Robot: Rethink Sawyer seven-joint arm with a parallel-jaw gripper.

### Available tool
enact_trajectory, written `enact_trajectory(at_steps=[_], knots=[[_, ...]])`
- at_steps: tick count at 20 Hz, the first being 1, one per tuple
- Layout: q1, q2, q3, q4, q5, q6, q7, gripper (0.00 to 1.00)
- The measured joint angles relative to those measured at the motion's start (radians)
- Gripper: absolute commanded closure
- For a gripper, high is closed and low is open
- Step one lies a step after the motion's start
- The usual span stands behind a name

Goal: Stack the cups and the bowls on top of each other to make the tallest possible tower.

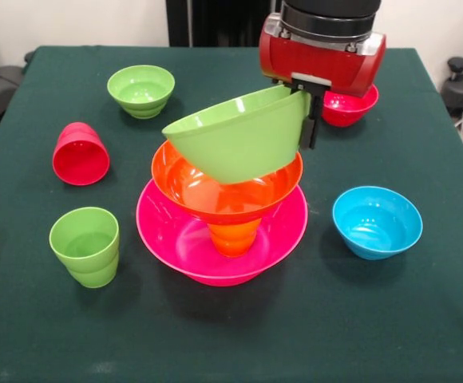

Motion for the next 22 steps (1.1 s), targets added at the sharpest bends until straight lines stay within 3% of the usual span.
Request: enact_trajectory(at_steps=[22], knots=[[-0.010, -0.045, 0.000, 0.064, -0.005, -0.015, 0.000, 1.00]])
